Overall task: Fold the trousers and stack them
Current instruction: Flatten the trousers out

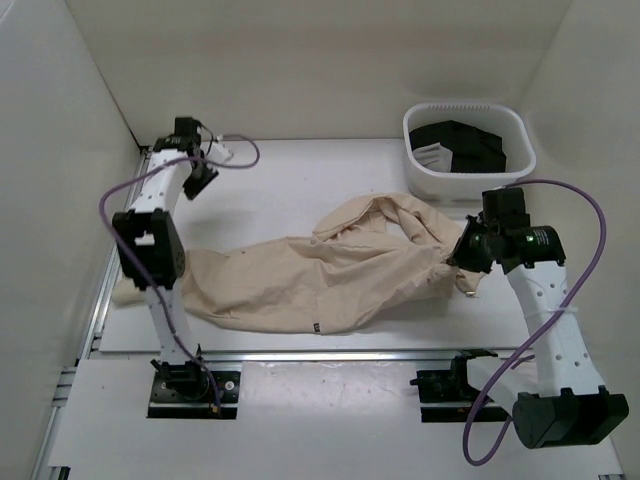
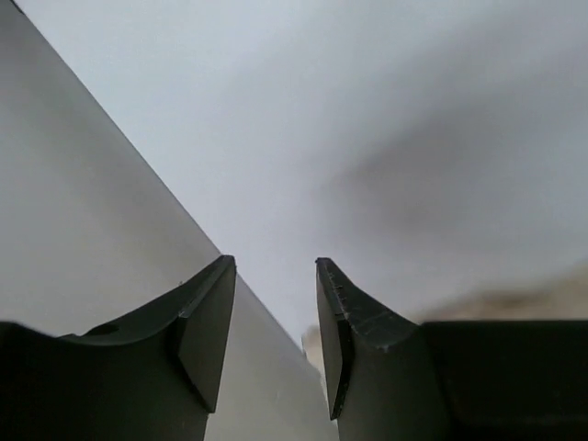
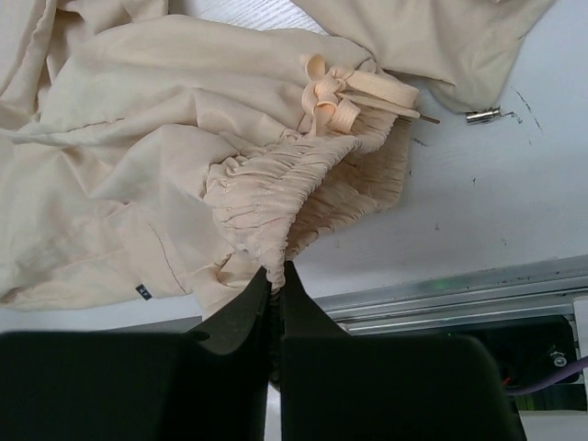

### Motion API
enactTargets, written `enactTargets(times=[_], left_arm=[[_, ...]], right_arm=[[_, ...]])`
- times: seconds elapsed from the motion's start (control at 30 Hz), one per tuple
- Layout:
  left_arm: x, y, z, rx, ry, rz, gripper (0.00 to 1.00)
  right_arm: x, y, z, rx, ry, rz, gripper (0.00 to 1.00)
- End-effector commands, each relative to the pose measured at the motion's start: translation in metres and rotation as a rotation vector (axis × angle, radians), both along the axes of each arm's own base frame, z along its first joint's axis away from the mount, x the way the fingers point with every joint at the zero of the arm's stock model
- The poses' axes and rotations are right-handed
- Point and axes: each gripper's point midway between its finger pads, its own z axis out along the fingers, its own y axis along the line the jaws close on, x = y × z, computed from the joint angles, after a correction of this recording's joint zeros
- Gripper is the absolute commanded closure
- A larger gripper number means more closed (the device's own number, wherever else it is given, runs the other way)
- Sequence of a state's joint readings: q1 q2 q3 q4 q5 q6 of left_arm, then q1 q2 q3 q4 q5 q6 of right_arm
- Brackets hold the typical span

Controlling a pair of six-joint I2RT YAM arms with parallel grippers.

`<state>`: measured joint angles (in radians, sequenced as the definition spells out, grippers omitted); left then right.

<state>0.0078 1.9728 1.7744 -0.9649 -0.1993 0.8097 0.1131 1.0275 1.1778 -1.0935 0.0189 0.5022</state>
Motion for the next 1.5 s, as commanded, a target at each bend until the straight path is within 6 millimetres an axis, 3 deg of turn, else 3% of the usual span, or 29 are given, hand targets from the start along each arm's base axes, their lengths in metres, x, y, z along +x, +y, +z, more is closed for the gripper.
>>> enactTargets(times=[0.0,0.03,0.07,0.1,0.13,0.17,0.2,0.23,0.27,0.3,0.33,0.47,0.53,0.57,0.67,0.83,0.93,1.0,1.1,1.13,1.2,1.23,1.3,1.33,1.4,1.47], left_arm=[[0.045,0.017,0.051,-0.028,-0.178,0.176,0.48],[0.046,0.018,0.066,-0.056,-0.206,0.186,0.46],[0.035,0.021,0.078,-0.075,-0.216,0.188,0.45],[0.022,0.022,0.080,-0.090,-0.210,0.199,0.31],[-0.006,0.027,0.049,-0.082,-0.119,0.207,0.24],[-0.031,0.028,0.064,-0.061,-0.138,0.203,0.20],[-0.053,0.031,0.052,-0.025,-0.090,0.192,0.16],[-0.080,0.048,0.039,0.034,-0.041,0.241,0.12],[-0.123,0.052,0.008,0.064,0.046,0.251,0.14],[-0.142,0.059,-0.004,0.076,0.072,0.277,0.14],[-0.175,0.073,-0.030,0.072,0.142,0.334,0.17],[-0.193,0.106,-0.041,-0.031,0.032,0.562,0.27],[-0.194,0.110,-0.048,-0.118,-0.006,0.662,0.27],[-0.203,0.117,-0.058,-0.139,0.001,0.719,0.27],[-0.203,0.133,-0.073,-0.161,-0.038,0.800,0.22],[-0.205,0.144,-0.115,-0.166,0.071,0.835,0.24],[-0.203,0.143,-0.130,-0.179,0.110,0.825,0.49],[-0.202,0.142,-0.128,-0.188,0.114,0.809,0.86],[-0.201,0.150,-0.099,-0.140,0.064,0.811,0.86],[-0.197,0.156,-0.077,-0.114,0.014,0.800,0.86],[-0.202,0.157,-0.052,-0.082,-0.002,0.779,0.86],[-0.198,0.161,-0.027,-0.066,-0.063,0.764,0.86],[-0.204,0.158,-0.006,-0.053,-0.060,0.734,0.86],[-0.199,0.159,0.015,-0.052,-0.108,0.718,0.86],[-0.197,0.151,0.028,-0.091,-0.109,0.680,0.86],[-0.178,0.143,0.038,-0.107,-0.129,0.620,0.84]], right_arm=[[0.001,0.001,-0.003,-0.003,-0.014,0.031,1.00],[0.000,0.001,-0.001,-0.002,-0.028,0.031,1.00],[-0.003,-0.001,-0.006,-0.013,-0.008,0.026,1.00],[-0.005,-0.002,-0.003,-0.011,-0.024,0.025,1.00],[-0.009,-0.004,-0.010,-0.022,-0.007,0.020,1.00],[-0.012,-0.004,-0.012,-0.022,-0.010,0.020,1.00],[-0.013,-0.004,-0.016,-0.023,0.002,0.020,1.00],[-0.013,-0.003,-0.017,-0.010,-0.005,0.017,1.00],[-0.016,-0.005,-0.024,-0.012,0.016,0.008,1.00],[-0.015,-0.005,-0.026,-0.012,0.016,0.008,1.00],[-0.016,-0.001,-0.026,0.006,0.018,0.019,1.00],[-0.020,0.003,-0.039,0.017,0.057,0.054,1.00],[-0.026,0.002,-0.050,0.005,0.087,0.071,1.00],[-0.026,0.002,-0.050,0.005,0.087,0.071,1.00],[-0.030,0.001,-0.058,-0.002,0.111,0.082,1.00],[-0.034,0.000,-0.067,-0.014,0.128,0.102,1.00],[-0.033,-0.004,-0.068,-0.034,0.127,0.091,1.00],[-0.035,-0.008,-0.069,-0.052,0.136,0.082,1.00],[-0.035,-0.008,-0.066,-0.052,0.134,0.082,1.00],[-0.035,-0.008,-0.066,-0.052,0.134,0.082,1.00],[-0.037,-0.008,-0.067,-0.053,0.143,0.082,1.00],[-0.037,-0.009,-0.067,-0.057,0.142,0.090,1.00],[-0.039,-0.009,-0.070,-0.058,0.152,0.090,1.00],[-0.041,-0.009,-0.070,-0.058,0.161,0.090,1.00],[-0.042,-0.008,-0.070,-0.059,0.159,0.112,1.00],[-0.042,-0.009,-0.072,-0.064,0.167,0.121,1.00]])
